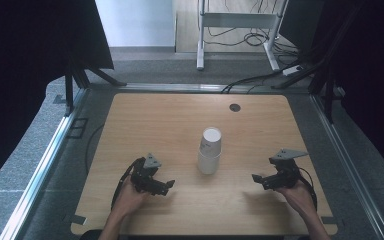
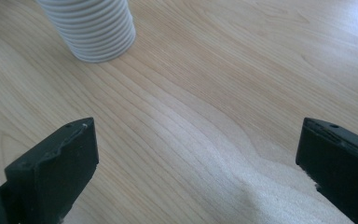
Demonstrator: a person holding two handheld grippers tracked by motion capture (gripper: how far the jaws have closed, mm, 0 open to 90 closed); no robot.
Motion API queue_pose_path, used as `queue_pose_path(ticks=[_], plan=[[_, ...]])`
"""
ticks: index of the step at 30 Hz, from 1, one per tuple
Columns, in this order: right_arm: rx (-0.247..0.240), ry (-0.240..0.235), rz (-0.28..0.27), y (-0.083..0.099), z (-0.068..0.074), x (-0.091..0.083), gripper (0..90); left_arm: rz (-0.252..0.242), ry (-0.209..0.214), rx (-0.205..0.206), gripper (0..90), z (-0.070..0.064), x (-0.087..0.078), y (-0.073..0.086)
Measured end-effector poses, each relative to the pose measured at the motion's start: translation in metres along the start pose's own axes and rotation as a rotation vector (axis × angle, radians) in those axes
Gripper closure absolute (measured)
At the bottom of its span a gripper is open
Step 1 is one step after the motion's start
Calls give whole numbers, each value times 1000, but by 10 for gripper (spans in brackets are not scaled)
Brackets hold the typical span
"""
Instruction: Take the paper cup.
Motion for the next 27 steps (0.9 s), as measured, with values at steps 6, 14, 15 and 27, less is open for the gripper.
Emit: queue_pose_path(ticks=[6,14,15,27], plan=[[-18,-18,-6,-9,4,-4,0,-19,-16,5,0,0,-5,-8],[-49,-51,-11,-23,12,-7,0,-28,9,17,0,-6,-6,-21],[-49,-56,-10,-25,12,-7,0,-32,16,27,0,-6,-6,-23],[-82,-78,6,-42,20,-12,0,-20,53,62,15,-15,1,-38]])
Point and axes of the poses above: each handheld gripper's, and its own axes: x roughly forward along the jaws, y roughly out of its underside, z roughly to its left, the point moved 6 cm from there along x, roughly forward along the jaws, and after that the axes turned 6 degrees about y, right-handed, at the moved point
